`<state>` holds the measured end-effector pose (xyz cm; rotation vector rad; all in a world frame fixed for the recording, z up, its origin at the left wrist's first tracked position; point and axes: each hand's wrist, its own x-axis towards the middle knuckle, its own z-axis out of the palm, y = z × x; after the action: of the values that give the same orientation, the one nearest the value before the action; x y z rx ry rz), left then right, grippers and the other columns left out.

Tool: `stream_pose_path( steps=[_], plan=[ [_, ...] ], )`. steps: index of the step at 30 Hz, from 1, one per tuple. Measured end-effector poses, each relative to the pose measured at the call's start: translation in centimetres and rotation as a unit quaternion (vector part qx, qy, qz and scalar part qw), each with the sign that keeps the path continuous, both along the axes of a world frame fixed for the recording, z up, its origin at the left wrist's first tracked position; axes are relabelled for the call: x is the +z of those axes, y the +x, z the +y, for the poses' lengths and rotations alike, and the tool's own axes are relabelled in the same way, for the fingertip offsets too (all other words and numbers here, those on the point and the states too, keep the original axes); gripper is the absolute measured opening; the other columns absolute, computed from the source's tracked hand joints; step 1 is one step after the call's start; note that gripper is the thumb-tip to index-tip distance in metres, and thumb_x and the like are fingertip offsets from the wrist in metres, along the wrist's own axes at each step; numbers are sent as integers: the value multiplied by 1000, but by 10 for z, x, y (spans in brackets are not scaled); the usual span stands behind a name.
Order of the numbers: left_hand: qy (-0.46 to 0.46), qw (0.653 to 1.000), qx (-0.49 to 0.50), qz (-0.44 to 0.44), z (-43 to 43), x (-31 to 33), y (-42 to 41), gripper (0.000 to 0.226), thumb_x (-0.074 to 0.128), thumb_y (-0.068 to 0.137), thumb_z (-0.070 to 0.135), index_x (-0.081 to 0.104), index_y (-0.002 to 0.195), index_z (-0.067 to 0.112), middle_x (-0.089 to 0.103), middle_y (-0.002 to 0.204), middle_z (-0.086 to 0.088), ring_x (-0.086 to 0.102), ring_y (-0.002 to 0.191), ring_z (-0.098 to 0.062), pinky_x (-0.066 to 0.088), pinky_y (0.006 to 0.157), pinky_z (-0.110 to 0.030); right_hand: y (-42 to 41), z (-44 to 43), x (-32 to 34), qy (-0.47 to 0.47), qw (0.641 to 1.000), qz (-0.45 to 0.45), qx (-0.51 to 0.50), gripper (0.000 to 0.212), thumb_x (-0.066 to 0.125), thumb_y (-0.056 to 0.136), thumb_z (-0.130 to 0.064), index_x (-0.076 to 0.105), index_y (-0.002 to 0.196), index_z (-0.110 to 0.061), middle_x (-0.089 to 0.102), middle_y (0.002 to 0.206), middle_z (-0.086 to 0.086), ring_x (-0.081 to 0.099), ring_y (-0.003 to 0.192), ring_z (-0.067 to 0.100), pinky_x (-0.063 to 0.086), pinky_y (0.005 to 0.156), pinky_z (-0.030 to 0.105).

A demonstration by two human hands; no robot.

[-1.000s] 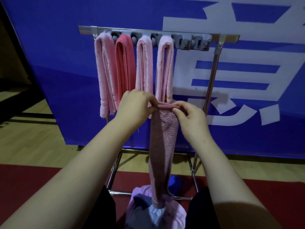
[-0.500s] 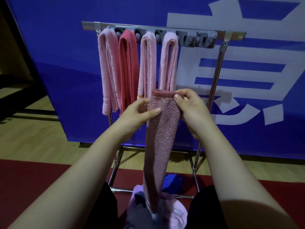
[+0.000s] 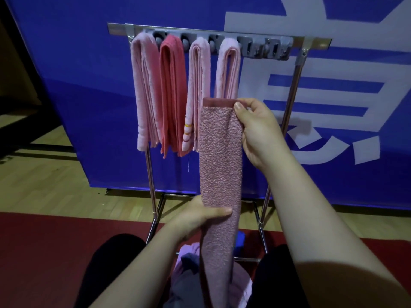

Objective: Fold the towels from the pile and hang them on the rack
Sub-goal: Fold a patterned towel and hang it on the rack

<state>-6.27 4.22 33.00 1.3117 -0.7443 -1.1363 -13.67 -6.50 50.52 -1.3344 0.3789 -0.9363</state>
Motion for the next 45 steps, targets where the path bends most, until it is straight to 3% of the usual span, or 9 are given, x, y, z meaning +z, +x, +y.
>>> stream_pose_path(
  steps=[8,13,15,18,23,29,34,41,45],
  plan=[
    [11,999,-33,22,-2,-5,-12,25,74,79,-1,69,101,8,73,103,-12,68,94,-24,55,89,-35,-5,-23,-13,3,989,61,-131,10,49,101,-20,57,106,-17,67,104,6,66,89,17,55,80,34],
    [-19,997,2,71,-9,13,-4,30,78,76,12,72,105,5,72,107,-17,69,95,-26,55,88,-36,-10,-42,-59,74,966,224,-102,40,52,98,-38,53,130,-14,69,110,8,67,98,21,57,84,40],
    [-34,996,13,87,-12,25,2,31,72,84,14,69,112,2,71,110,-18,69,98,-27,55,86,-34,-12,-37,-78,116,952,281,-48,36,50,99,-40,58,120,-12,70,99,11,70,88,24,59,73,37],
    [-49,994,22,96,-18,40,11,35,63,92,19,63,123,2,68,118,-19,66,110,-31,52,94,-38,-16,-26,-102,122,929,348,-20,35,48,100,-43,64,100,-12,69,93,11,65,87,24,54,78,37],
    [-28,986,82,139,-24,55,24,35,57,97,23,63,122,-1,71,108,-17,71,92,-24,58,75,-31,-11,-24,-130,254,934,242,64,55,39,101,-50,62,120,-4,72,110,16,69,102,29,55,86,40],
    [25,987,69,142,-22,61,32,27,55,97,29,70,99,7,75,88,-8,70,80,-20,50,77,-34,-11,-20,-136,157,940,265,148,65,45,91,-65,61,126,-12,71,116,9,67,110,24,47,103,45],
    [30,987,64,146,-20,59,38,32,59,94,36,72,100,8,74,99,-13,70,88,-25,52,84,-37,-13,-16,-130,143,951,204,181,35,53,99,-25,59,127,-4,71,115,12,67,109,25,48,102,41],
    [28,998,47,-36,-21,44,34,51,64,89,49,67,114,6,72,110,-14,68,105,-31,51,98,-43,-2,-19,-120,322,940,81,82,31,52,99,-14,57,122,6,69,109,27,69,101,36,51,96,50],
    [15,981,134,-138,-21,37,24,66,83,69,49,53,123,25,66,117,-5,69,100,-18,57,90,-41,-1,-20,-109,384,921,19,53,29,44,100,-11,55,119,8,65,112,30,66,100,40,52,88,52]
  ],
)
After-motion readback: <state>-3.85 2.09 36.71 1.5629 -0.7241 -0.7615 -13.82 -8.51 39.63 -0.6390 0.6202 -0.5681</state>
